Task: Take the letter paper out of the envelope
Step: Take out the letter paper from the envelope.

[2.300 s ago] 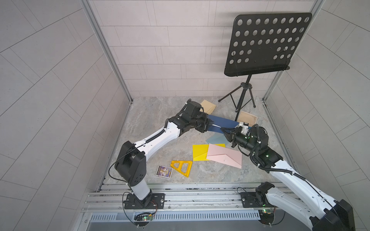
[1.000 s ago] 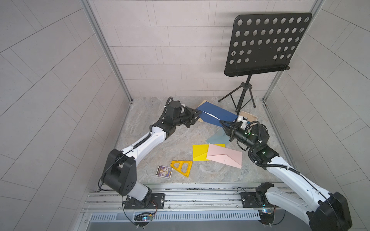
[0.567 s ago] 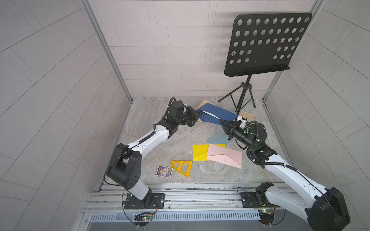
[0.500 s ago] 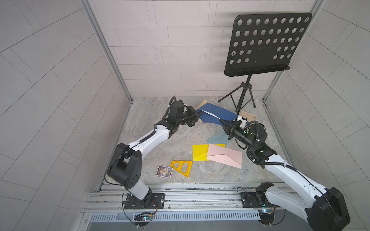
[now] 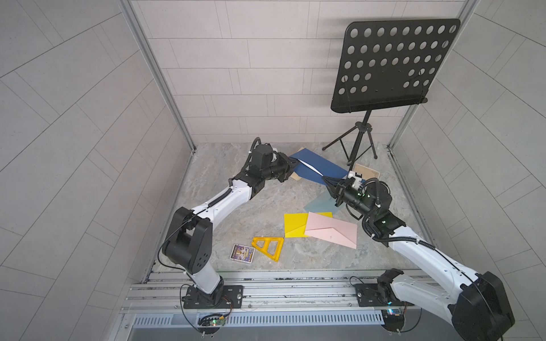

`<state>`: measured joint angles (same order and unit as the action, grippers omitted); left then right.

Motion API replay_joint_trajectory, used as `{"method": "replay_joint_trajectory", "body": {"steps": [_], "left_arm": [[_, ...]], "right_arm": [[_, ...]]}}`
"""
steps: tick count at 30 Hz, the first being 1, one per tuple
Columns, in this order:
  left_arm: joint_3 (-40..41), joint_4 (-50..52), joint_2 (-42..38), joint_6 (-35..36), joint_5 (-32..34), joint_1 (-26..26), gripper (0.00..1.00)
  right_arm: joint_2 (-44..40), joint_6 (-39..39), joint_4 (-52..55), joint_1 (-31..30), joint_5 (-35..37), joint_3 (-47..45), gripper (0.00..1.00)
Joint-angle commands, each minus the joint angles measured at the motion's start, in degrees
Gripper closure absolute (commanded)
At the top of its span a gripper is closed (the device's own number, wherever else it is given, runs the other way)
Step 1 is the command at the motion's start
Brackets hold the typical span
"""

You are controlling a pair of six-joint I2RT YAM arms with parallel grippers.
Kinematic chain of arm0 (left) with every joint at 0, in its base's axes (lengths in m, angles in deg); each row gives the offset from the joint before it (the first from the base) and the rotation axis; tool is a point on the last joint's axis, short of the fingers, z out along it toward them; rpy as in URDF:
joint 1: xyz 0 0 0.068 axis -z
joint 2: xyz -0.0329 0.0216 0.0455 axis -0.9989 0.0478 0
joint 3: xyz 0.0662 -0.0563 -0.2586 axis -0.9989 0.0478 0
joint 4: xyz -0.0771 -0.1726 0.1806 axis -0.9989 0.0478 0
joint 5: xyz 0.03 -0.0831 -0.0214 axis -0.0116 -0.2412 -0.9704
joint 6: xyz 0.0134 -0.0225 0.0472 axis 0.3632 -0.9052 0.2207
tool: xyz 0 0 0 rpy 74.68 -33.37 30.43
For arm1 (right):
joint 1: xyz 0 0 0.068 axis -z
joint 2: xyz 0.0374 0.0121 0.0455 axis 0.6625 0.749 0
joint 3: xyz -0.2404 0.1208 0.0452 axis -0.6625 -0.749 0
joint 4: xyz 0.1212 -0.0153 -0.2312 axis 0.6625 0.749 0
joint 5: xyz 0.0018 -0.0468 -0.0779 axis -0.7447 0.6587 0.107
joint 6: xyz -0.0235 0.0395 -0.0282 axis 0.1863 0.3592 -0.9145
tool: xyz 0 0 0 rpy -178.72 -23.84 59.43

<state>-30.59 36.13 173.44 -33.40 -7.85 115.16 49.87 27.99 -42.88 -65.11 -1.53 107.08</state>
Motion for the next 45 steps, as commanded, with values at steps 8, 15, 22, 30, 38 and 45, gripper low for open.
{"method": "replay_joint_trajectory", "body": {"steps": [8,15,22,30,38,45], "left_arm": [[-4.89,8.57,-0.69,5.57,1.42,0.58,1.00],[-13.26,26.46,-1.78,16.30,4.96,0.58,1.00],[-25.08,46.95,-1.16,28.01,14.15,0.93,1.00],[-26.07,50.35,-2.01,30.69,16.34,1.49,1.00],[-27.58,51.64,-1.94,31.63,16.74,3.25,1.00],[-28.88,52.45,-1.94,31.84,16.04,3.98,1.00]], "right_arm": [[-1.92,1.33,3.06,0.17,-3.89,0.48,1.00],[-2.95,-8.84,19.51,1.60,-8.91,4.27,0.97],[-4.07,-39.04,59.52,1.97,-5.89,19.86,0.63],[-4.99,-57.31,69.70,-1.54,1.34,30.07,0.79],[7.11,-75.08,60.21,-19.27,17.08,38.53,0.89],[11.48,-80.35,46.14,-21.51,22.33,33.87,0.87]]}}
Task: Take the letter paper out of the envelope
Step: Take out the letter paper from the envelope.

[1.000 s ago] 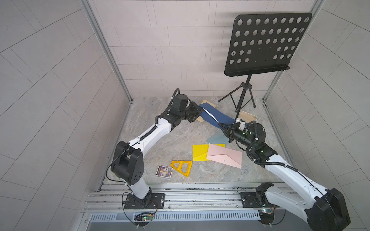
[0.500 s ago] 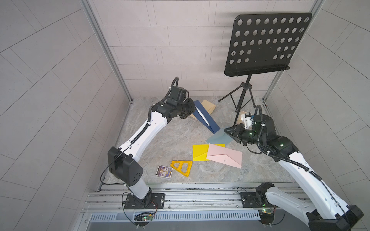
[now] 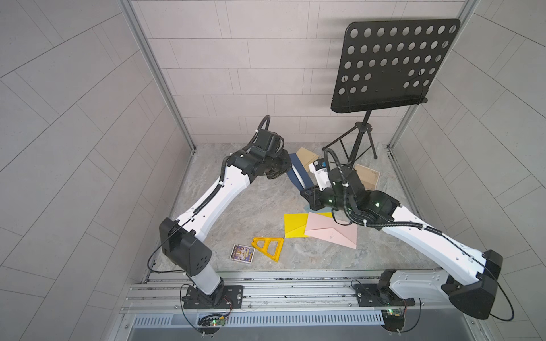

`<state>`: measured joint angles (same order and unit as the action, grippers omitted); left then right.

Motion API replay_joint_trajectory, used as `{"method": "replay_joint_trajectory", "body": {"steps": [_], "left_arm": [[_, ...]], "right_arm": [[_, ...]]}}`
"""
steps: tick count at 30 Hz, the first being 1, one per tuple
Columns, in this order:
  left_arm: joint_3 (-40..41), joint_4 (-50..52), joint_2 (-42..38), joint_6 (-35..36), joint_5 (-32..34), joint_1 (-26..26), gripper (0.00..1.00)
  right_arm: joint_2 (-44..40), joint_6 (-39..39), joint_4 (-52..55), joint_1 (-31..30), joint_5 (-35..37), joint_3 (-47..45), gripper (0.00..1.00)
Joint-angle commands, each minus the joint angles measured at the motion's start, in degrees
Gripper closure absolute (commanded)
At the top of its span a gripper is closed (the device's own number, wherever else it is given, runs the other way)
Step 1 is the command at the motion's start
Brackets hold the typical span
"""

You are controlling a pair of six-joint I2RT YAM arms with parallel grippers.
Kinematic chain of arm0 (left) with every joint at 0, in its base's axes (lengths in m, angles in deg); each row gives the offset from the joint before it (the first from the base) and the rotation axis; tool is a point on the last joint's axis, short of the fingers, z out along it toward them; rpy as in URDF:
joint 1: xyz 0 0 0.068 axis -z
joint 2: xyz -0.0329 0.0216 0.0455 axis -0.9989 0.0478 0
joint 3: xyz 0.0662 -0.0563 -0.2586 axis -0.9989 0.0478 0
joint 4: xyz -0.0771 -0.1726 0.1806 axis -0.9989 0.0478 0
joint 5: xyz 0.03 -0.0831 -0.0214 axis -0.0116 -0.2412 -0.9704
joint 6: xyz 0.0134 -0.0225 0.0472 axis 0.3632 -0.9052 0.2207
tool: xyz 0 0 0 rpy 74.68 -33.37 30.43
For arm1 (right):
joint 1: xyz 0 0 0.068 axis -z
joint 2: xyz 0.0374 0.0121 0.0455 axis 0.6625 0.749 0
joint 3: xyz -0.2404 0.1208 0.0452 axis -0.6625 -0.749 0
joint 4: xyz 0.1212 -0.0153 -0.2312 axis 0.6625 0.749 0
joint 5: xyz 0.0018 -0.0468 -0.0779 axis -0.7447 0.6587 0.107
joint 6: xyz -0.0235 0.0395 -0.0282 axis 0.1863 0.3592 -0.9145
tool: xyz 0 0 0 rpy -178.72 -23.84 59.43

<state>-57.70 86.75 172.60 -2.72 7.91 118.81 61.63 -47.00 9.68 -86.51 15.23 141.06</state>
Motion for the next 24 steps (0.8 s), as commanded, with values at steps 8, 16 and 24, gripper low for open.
{"method": "replay_joint_trajectory", "body": {"steps": [8,16,24], "left_arm": [[-1.68,2.45,-1.64,1.45,0.10,0.44,1.00],[-2.00,2.20,-1.64,2.25,-0.63,1.05,1.00],[-1.81,3.38,-1.61,4.25,0.88,1.32,1.00]], "right_arm": [[2.40,-8.27,-9.04,-0.07,6.30,0.41,0.88],[4.79,-5.73,-9.30,2.80,1.73,3.36,0.91],[2.39,-0.28,-7.99,7.21,-11.01,6.80,0.80]]}}
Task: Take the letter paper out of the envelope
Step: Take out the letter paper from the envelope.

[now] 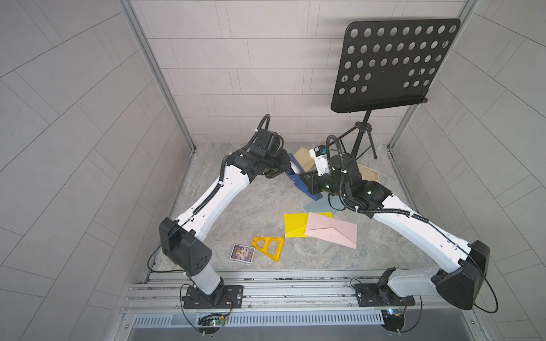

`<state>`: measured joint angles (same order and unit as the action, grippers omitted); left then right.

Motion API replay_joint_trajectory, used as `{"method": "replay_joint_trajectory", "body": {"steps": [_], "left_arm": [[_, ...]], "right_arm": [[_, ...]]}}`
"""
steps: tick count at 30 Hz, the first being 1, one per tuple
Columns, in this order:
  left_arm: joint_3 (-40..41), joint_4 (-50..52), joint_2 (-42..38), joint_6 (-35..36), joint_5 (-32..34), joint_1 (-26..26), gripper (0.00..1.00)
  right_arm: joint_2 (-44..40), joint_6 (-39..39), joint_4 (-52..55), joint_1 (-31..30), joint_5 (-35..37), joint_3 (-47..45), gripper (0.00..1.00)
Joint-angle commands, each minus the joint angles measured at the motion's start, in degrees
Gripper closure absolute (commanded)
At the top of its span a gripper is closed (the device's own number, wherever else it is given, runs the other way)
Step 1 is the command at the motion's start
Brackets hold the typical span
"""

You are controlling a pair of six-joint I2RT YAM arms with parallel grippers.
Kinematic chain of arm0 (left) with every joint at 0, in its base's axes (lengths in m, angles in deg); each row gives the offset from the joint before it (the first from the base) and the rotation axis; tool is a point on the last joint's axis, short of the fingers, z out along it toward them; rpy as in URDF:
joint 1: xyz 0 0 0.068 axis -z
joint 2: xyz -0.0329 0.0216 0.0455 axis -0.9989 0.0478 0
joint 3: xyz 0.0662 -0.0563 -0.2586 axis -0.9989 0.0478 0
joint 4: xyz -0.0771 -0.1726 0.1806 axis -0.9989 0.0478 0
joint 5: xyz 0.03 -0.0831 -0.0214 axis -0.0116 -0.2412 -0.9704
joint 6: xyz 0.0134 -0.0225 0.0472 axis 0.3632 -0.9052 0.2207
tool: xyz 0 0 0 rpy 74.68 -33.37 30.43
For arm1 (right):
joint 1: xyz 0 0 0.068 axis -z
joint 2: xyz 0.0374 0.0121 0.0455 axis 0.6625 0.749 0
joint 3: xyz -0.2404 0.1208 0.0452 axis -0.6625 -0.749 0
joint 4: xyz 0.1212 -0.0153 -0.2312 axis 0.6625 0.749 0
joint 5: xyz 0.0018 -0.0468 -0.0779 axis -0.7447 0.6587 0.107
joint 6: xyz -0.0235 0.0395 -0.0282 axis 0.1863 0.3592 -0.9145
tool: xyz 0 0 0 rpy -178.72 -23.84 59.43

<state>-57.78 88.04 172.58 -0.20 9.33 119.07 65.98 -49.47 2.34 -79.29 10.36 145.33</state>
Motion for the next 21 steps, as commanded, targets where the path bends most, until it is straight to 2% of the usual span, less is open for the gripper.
{"method": "replay_joint_trajectory", "body": {"steps": [1,4,7,10,18,21], "left_arm": [[-1.73,2.27,-1.45,2.01,-0.25,1.06,1.00],[-1.83,2.56,-1.11,2.56,0.18,1.07,1.00],[-1.74,2.43,-0.84,2.48,0.00,1.09,1.00],[-2.25,2.21,-0.50,1.93,-0.46,1.16,1.00],[-3.84,2.56,-0.02,1.50,-0.57,1.86,1.00],[-3.94,2.70,-0.17,1.50,-0.57,2.07,1.00]], "right_arm": [[-2.27,3.46,0.02,0.01,-7.87,2.94,0.79],[-3.78,6.94,0.15,0.01,-10.79,2.63,0.78],[-4.98,9.07,0.11,0.00,-10.83,2.73,0.78],[-3.04,8.31,3.51,-0.12,-10.36,4.39,0.86],[1.28,4.52,8.01,-2.37,0.26,4.43,0.88],[2.38,4.01,8.17,-2.62,0.90,4.83,0.89]]}}
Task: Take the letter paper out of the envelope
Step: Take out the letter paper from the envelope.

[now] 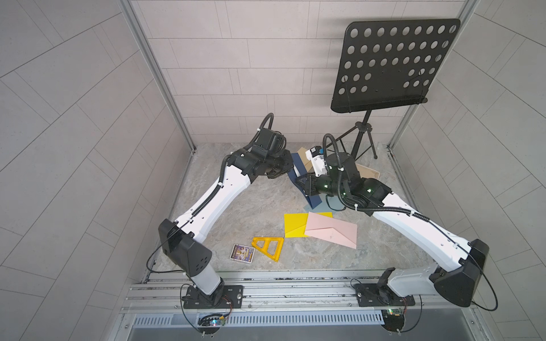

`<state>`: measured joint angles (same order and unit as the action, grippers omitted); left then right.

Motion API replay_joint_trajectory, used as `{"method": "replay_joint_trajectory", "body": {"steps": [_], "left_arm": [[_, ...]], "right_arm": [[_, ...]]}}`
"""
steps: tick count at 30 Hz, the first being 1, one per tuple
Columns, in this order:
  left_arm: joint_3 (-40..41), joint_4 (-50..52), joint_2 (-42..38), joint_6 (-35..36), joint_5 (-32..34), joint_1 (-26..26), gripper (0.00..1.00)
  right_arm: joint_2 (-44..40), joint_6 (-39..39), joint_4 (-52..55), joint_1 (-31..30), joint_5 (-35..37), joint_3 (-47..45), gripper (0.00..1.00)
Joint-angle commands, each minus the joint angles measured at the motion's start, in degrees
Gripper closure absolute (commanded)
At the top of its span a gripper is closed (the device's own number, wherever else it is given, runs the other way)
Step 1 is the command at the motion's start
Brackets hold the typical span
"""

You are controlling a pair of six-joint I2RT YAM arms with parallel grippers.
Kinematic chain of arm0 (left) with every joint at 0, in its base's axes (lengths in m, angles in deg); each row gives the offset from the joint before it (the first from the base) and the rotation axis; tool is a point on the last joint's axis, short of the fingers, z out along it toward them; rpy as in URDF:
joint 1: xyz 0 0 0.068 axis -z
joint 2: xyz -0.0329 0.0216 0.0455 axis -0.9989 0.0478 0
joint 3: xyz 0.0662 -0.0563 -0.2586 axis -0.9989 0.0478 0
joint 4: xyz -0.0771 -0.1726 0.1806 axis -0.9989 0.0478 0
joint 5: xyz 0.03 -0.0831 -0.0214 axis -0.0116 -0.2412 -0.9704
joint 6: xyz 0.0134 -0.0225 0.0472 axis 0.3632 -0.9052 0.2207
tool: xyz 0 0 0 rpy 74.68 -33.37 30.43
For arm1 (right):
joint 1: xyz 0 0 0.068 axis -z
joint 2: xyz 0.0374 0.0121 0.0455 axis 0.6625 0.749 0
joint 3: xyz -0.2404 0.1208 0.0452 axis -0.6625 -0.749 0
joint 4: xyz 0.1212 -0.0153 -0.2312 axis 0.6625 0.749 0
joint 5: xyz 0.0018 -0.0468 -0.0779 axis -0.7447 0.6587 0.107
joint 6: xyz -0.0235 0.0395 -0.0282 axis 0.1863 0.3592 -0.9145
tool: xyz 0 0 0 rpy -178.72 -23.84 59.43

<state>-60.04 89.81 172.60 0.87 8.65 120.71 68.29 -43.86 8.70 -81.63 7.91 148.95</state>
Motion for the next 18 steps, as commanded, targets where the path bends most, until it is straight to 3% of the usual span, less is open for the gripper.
{"method": "replay_joint_trajectory", "body": {"steps": [1,18], "left_arm": [[-1.61,0.97,-0.20,0.35,0.08,0.39,1.00],[-1.78,0.94,-0.33,-0.37,-0.50,0.74,1.00]], "right_arm": [[0.44,-1.80,2.12,-0.44,3.42,1.50,0.89],[2.18,-5.49,6.79,-1.11,11.21,2.68,0.85]]}}
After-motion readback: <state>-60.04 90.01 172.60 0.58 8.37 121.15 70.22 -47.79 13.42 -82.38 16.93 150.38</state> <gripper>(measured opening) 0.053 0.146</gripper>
